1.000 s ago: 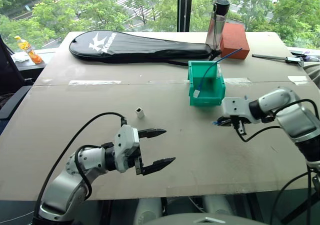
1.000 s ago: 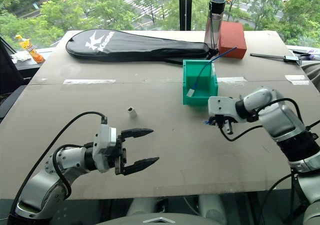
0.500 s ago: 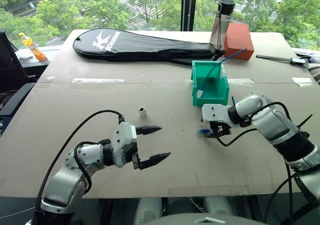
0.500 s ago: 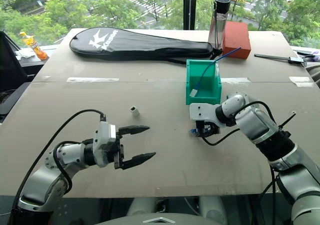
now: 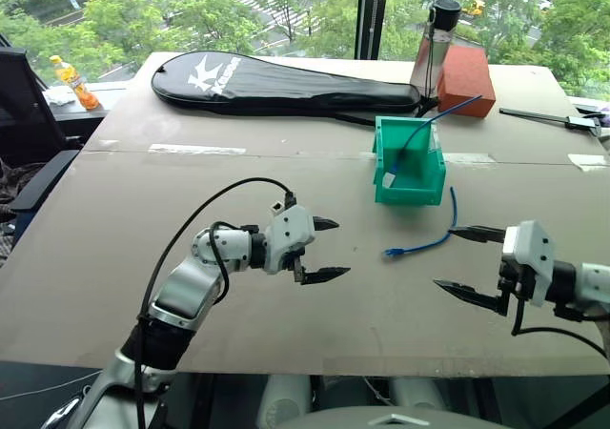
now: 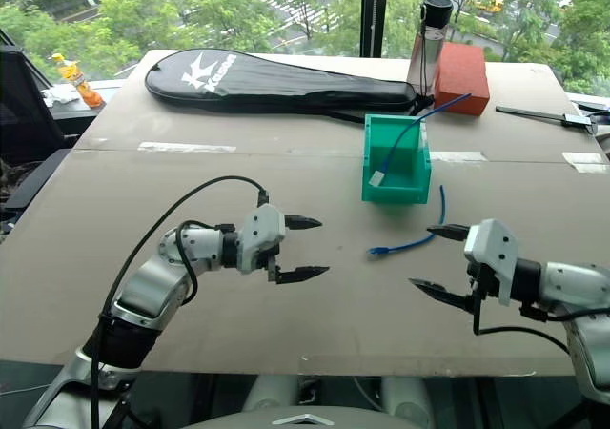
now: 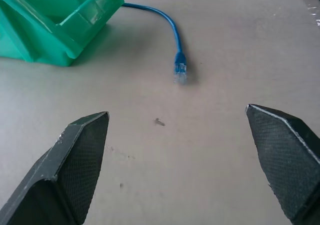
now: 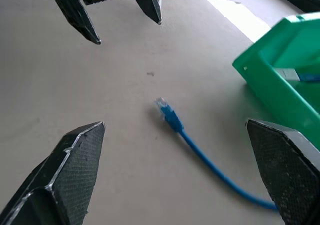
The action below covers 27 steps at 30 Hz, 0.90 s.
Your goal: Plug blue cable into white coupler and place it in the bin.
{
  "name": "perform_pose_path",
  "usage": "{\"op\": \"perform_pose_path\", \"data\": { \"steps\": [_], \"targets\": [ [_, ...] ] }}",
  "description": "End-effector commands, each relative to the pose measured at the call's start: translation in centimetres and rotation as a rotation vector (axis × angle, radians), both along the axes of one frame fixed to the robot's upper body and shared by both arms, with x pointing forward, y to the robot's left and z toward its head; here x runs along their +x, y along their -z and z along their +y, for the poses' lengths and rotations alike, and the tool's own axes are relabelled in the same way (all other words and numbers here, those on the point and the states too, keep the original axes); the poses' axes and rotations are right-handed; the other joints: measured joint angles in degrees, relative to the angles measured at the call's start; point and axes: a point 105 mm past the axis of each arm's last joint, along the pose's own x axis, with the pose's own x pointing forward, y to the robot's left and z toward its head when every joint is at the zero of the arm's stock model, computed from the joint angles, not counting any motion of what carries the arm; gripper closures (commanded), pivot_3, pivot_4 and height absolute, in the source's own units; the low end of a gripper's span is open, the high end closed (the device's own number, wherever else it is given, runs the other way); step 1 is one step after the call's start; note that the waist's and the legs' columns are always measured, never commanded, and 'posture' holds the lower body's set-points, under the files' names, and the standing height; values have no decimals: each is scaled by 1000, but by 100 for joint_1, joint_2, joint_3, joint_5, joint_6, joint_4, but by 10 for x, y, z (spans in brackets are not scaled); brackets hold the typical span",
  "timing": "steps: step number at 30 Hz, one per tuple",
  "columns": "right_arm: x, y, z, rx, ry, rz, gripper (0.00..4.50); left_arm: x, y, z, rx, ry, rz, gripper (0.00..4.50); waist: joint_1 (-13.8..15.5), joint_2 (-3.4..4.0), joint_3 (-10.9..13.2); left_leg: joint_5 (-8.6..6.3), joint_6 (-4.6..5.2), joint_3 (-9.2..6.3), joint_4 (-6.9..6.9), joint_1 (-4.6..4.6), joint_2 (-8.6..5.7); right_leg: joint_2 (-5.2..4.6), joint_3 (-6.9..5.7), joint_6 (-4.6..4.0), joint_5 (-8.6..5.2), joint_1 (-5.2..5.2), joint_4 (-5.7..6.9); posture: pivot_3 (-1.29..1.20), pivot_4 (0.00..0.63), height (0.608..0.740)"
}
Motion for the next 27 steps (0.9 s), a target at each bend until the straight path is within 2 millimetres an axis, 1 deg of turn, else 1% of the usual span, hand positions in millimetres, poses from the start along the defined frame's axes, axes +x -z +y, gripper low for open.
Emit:
{"op": "perform_pose_path", "data": {
  "steps": [1,6,9,14,17,18,19,21,22,24,25,27],
  "targets": [
    [-17,-14,-11,8,77,-105,47,6,-1,-17,-5,60,-31,0,-34,1,0,-2,3,-4,1,3,0,1,4,5,2,0,1,0,150,740],
    [-33,-3,-27,-8,180,-99,47,15,0,-39,-25,103,-16,0,-34,-1,-1,-9,17,-15,8,17,6,12,13,3,-15,6,7,0,150,740],
    [-38,-1,-29,-17,204,-101,47,19,9,-45,21,108,-13,0,-31,-1,-1,-9,18,-18,9,18,6,13,14,-6,-12,7,10,0,150,740],
    [-43,-1,-30,-15,238,-99,47,23,20,-63,24,112,-13,0,-7,0,-2,-9,19,-22,8,14,5,13,14,-18,-6,6,9,0,150,740],
    [-46,0,-31,-24,255,-96,0,22,29,-69,42,125,-13,828,-4,-1,-2,-10,19,-30,7,8,4,13,10,-18,-7,6,5,0,150,740],
    [-48,0,-31,-25,262,-94,0,21,31,-71,43,130,-9,1336,-2,-1,-2,-10,19,-30,7,8,4,13,10,-19,-7,6,5,0,150,740],
    [-48,1,-31,-25,267,-94,0,21,32,-72,43,133,-7,1729,-5,-1,-2,-10,20,-33,7,7,4,13,8,-19,-7,6,5,0,150,740],
    [-50,0,-30,-19,276,-94,0,21,34,-71,45,137,-4,2816,-10,-1,-2,-10,20,-32,7,8,4,13,9,-19,-7,6,5,0,150,740],
    [-50,0,-29,-14,280,-94,0,21,34,-70,46,140,-2,3221,-12,-1,-3,-10,20,-32,7,8,5,13,9,-19,-7,6,5,0,150,740],
    [-51,2,-27,-4,294,-84,0,22,34,-69,44,144,-7,4186,-12,0,-3,-10,20,-33,7,9,6,13,9,-18,-7,6,5,0,150,740],
    [-50,3,-24,11,305,-78,0,22,33,-70,39,151,-11,4427,-13,0,-3,-10,20,-34,7,9,6,13,8,-19,-7,6,5,0,150,740],
    [-48,4,-18,51,321,-62,0,22,32,-69,29,163,-18,4427,-13,0,-4,-10,20,-34,7,10,7,13,8,-19,-7,6,5,0,150,740]
  ]
}}
